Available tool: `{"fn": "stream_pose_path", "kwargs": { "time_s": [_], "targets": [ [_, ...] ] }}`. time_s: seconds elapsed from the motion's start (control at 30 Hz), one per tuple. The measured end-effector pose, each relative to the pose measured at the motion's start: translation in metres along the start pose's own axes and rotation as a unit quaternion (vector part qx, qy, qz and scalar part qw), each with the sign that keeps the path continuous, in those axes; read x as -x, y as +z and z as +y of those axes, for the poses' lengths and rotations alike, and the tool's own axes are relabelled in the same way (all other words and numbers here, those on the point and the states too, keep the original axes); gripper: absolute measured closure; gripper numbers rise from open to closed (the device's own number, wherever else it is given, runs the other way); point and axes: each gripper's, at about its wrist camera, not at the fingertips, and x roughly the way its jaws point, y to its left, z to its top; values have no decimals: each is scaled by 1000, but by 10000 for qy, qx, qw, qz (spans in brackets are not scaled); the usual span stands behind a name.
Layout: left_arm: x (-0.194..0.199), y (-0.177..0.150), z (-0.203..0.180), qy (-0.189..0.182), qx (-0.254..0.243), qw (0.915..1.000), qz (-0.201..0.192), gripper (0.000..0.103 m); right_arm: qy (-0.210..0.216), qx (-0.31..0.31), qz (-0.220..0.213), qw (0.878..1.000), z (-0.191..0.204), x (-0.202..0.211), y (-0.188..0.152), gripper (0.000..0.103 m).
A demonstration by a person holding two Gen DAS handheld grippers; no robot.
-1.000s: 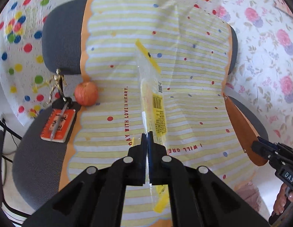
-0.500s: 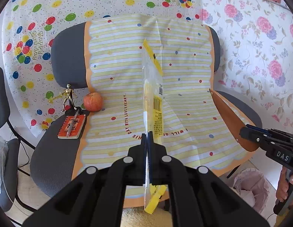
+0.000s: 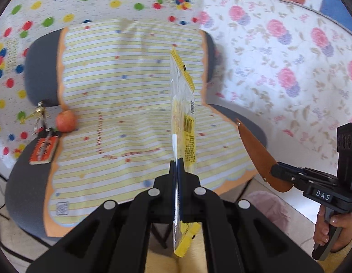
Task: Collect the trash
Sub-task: 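Carry the snack bag and leather piece to the pink bin and release both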
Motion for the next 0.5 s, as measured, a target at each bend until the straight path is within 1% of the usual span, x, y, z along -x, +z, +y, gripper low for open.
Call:
{"fn": "stream_pose_path", "kwargs": {
  "time_s": [0.07, 0.17, 0.3, 0.4, 0.5],
  "targets": [
    [-4, 2, -20, -236, -202, 9995, -27, 103, -261, -116, -75, 9996, -13, 18, -7, 82],
    [-14, -2, -61, -659, -563, 9962, -29, 103, -685, -310, -85, 9971, -34, 40, -24, 82],
    [-34, -19, -95, -1139, -653, 9911, 221, 103, -1160, -726, 181, 9904, -68, 49, -57, 82],
    [-46, -30, -109, -1290, -726, 9880, 439, 103, -1334, -1264, 432, 9820, -99, 47, -83, 81],
    [-51, -39, -116, -1325, -804, 9862, 588, 103, -1595, -1632, 677, 9713, -126, 41, -98, 75]
  ]
}}
